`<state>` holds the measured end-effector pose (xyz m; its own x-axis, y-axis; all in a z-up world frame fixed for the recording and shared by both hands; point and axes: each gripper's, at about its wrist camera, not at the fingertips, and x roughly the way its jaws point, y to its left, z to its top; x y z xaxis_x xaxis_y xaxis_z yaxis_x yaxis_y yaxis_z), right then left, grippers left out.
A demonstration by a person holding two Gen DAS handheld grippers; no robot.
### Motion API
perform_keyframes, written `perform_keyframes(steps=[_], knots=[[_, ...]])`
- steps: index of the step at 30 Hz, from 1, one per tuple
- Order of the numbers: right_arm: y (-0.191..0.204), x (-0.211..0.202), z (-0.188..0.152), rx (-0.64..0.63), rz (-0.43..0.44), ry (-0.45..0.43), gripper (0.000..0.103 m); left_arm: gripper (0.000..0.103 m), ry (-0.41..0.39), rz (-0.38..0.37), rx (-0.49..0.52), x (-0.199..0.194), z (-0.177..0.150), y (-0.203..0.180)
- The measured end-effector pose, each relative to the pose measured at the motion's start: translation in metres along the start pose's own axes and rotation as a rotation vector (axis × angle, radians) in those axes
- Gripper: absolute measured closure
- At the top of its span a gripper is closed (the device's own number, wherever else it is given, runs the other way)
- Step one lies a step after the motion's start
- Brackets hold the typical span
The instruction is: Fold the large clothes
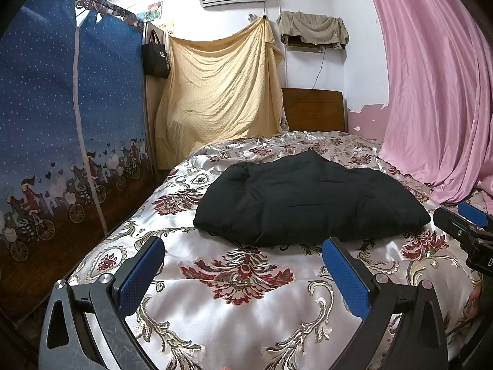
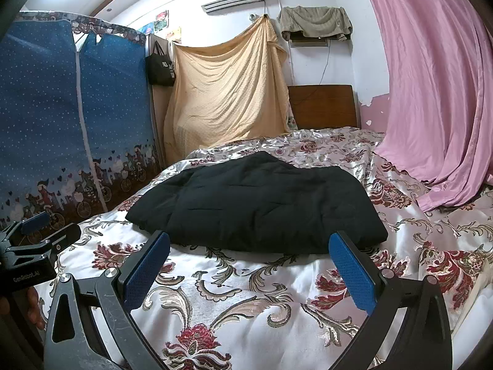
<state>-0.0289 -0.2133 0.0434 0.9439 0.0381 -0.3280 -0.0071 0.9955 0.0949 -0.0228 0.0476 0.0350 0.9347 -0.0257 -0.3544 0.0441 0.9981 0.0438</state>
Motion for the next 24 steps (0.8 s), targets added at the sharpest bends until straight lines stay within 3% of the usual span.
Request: perform_keyframes(steps=[24], knots=[[0.0064, -0.0004, -0.0023, 0.001, 0.001, -0.004, 0.001, 0.0, -0.003, 0.001, 0.002, -0.0006, -0.0003, -0.0011]])
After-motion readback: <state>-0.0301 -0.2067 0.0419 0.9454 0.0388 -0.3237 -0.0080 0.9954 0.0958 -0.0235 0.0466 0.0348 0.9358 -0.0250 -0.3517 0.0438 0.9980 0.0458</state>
